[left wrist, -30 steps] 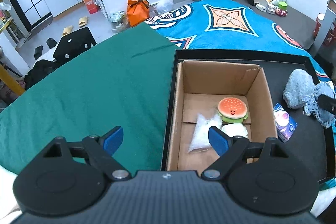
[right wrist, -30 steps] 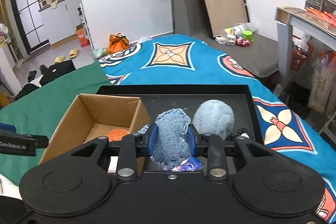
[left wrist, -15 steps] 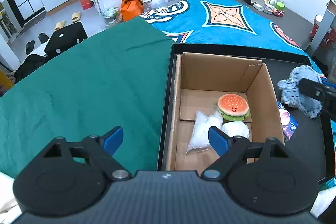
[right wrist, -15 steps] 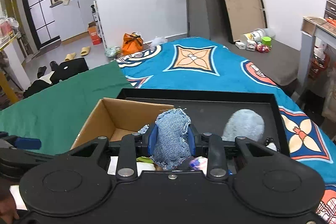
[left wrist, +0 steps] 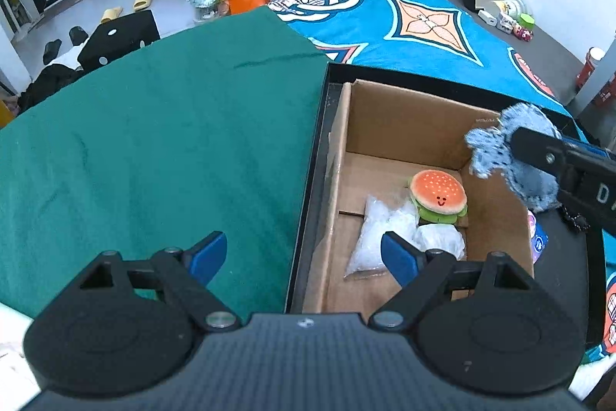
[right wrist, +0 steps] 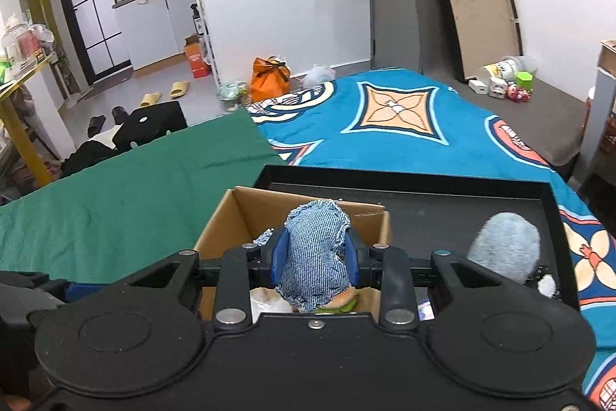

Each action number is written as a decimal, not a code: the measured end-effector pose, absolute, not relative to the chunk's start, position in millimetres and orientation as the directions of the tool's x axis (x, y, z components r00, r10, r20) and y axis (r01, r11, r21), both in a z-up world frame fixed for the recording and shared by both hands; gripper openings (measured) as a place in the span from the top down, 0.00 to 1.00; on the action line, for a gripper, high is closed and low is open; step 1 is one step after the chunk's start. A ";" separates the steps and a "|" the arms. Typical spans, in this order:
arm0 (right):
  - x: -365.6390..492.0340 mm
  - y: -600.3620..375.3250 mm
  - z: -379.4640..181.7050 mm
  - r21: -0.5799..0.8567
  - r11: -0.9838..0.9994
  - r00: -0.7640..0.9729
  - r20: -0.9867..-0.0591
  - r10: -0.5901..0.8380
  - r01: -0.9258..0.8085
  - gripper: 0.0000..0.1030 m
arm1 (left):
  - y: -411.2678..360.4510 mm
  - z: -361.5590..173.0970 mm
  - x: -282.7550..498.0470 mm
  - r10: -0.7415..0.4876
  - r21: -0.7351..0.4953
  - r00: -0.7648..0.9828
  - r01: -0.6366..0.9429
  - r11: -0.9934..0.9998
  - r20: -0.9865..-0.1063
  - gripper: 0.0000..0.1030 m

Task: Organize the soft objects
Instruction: 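Carry the denim cloth over the box and open the right gripper, then move the right gripper to the black heart plush and grasp it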

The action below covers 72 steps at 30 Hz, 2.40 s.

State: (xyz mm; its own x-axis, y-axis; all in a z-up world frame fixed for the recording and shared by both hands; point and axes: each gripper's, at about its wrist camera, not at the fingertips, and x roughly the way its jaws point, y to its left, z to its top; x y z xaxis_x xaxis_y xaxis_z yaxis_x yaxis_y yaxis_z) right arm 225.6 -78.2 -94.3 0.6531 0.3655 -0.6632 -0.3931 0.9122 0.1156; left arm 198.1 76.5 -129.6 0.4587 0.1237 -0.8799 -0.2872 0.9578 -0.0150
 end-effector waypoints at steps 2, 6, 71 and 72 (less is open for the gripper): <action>226.4 -72.7 -94.8 0.121 0.910 0.649 -0.664 0.371 -0.397 0.70 | 76.5 -131.1 198.5 0.126 -0.010 0.457 -0.285 0.959 -0.881 0.17; 228.7 -62.8 -93.9 0.137 0.902 0.640 -0.662 0.391 -0.409 0.68 | 78.8 -132.8 197.8 0.124 -0.017 0.460 -0.290 0.957 -0.879 0.18; 263.9 -250.1 -147.8 0.131 0.948 0.638 -0.712 0.294 -0.291 0.39 | 22.1 -120.4 218.1 0.373 0.279 0.331 -0.296 0.913 -0.867 0.20; 265.9 -253.3 -150.7 0.130 0.950 0.638 -0.714 0.288 -0.283 0.39 | 22.3 -120.6 218.6 0.370 0.277 0.330 -0.297 0.914 -0.868 0.19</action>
State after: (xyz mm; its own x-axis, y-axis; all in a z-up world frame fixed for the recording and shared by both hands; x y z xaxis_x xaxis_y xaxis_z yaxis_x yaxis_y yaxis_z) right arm 265.9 -253.3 -150.7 0.6384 0.2881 -0.7137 -0.2833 0.9501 0.1301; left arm 218.6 22.3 -120.6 0.3300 0.3705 -0.8682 -0.2967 0.9139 0.2772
